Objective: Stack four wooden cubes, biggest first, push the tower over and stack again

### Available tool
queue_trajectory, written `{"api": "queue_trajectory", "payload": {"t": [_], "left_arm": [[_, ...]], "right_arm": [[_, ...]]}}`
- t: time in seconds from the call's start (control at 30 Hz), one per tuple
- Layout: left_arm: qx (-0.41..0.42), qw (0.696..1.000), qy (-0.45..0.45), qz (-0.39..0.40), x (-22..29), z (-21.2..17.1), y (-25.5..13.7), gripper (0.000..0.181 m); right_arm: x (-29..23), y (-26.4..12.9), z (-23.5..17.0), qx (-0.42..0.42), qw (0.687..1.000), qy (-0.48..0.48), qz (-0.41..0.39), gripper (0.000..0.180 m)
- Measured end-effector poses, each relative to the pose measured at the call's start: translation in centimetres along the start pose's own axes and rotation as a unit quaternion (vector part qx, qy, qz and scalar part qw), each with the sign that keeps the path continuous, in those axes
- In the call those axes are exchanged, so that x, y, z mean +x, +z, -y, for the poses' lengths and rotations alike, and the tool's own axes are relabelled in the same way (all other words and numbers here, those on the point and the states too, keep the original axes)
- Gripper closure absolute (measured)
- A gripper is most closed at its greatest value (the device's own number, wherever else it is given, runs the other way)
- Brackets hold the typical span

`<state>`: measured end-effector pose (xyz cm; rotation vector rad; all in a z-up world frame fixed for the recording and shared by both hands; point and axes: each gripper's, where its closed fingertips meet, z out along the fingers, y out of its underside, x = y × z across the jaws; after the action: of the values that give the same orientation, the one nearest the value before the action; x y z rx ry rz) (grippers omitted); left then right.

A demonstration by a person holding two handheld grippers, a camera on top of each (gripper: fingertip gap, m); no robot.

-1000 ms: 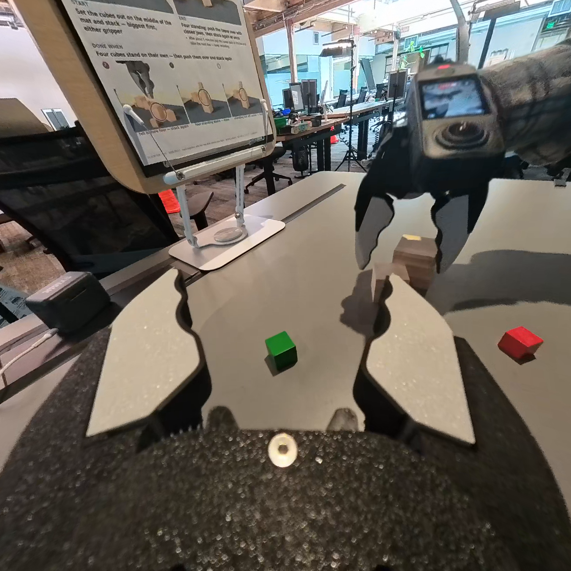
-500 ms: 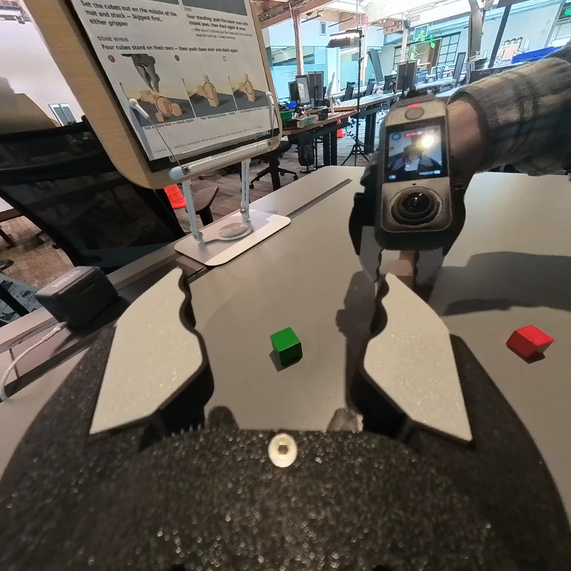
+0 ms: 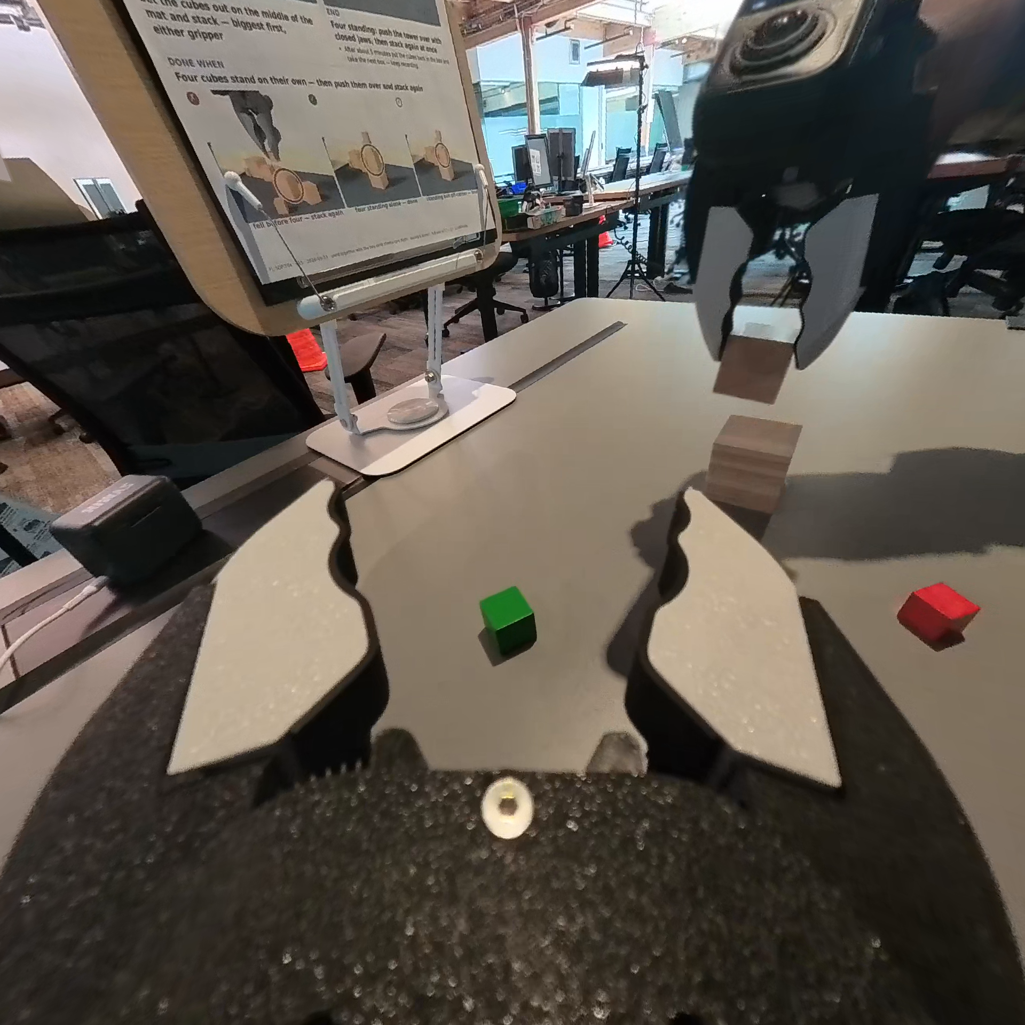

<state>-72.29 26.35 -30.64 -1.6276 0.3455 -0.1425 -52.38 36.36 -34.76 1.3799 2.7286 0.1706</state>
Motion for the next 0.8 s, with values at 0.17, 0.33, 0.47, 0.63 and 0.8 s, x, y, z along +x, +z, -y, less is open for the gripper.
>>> {"api": "queue_trajectory", "payload": {"t": [0.17, 0.33, 0.47, 0.63, 0.8], "left_arm": [[-0.004, 1.0, -0.002, -0.002, 0.0, -0.3, 0.1, 0.074], [-0.012, 1.0, -0.007, -0.002, -0.2, -0.9, 0.2, 0.074], [-0.013, 1.0, -0.005, -0.002, -0.2, -0.9, 0.2, 0.075], [-0.014, 1.0, -0.002, -0.005, 0.0, -0.8, 0.2, 0.076], [-0.017, 1.0, -0.004, -0.007, 0.0, -0.9, 0.3, 0.076]], "right_arm": [[-0.7, 1.4, -0.9, 0.008, 1.0, 0.02, 0.012, 0.136], [-0.8, 2.5, -0.7, 0.004, 1.0, 0.018, 0.02, 0.136], [-0.9, 3.1, -0.6, -0.004, 0.999, 0.019, 0.032, 0.136], [-1.1, 3.6, -0.5, -0.012, 0.999, 0.014, 0.04, 0.136], [-1.2, 3.7, -0.3, -0.017, 0.999, 0.01, 0.042, 0.136]]}}
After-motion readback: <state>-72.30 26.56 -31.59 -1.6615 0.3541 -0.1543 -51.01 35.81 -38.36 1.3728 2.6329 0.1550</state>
